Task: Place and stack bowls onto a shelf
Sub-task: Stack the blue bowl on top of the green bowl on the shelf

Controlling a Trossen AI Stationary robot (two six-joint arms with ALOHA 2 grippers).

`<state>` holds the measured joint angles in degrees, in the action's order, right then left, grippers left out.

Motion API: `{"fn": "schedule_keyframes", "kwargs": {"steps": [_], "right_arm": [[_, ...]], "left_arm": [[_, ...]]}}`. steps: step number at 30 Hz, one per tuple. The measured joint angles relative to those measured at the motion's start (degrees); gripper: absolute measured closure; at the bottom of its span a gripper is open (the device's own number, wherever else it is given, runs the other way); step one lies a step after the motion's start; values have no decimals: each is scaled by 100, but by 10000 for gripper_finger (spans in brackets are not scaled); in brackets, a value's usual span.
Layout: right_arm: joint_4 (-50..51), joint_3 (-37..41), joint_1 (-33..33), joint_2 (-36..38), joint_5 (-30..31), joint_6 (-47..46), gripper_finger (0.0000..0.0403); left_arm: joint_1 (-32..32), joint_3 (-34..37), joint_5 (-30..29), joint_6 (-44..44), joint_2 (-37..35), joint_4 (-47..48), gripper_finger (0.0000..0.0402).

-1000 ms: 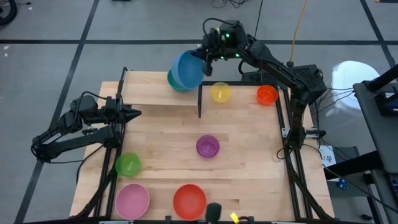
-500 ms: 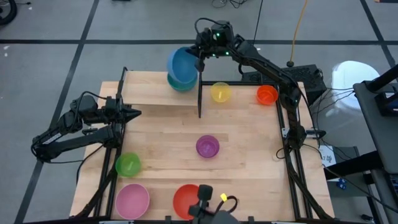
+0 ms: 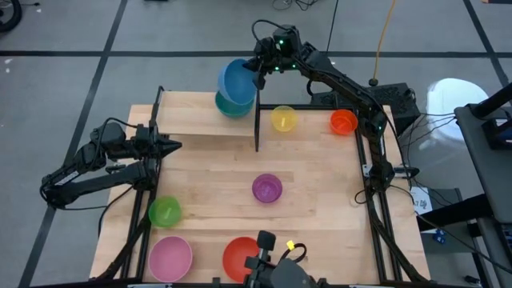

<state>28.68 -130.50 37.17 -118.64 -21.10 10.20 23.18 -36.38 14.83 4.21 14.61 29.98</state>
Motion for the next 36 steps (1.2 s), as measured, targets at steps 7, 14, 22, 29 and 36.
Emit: {"fn": "schedule_keyframes", "kwargs": {"steps": [7, 14, 22, 29, 36], "right_arm": [[77, -4, -3, -127, -7, 10, 403], [189, 0, 0, -227, -1, 47, 403], [302, 0, -2, -349, 9, 93, 403], [399, 0, 0, -349, 160, 122, 403], [438, 151, 0, -349, 157, 140, 403]], "left_arm": [[-2, -2, 2, 2, 1, 0, 376], [0, -2, 2, 17, 2, 0, 376], [0, -2, 3, 17, 0, 2, 376], [-1, -2, 4, 17, 2, 2, 376], [-2, -2, 4, 8, 0, 2, 376]]}}
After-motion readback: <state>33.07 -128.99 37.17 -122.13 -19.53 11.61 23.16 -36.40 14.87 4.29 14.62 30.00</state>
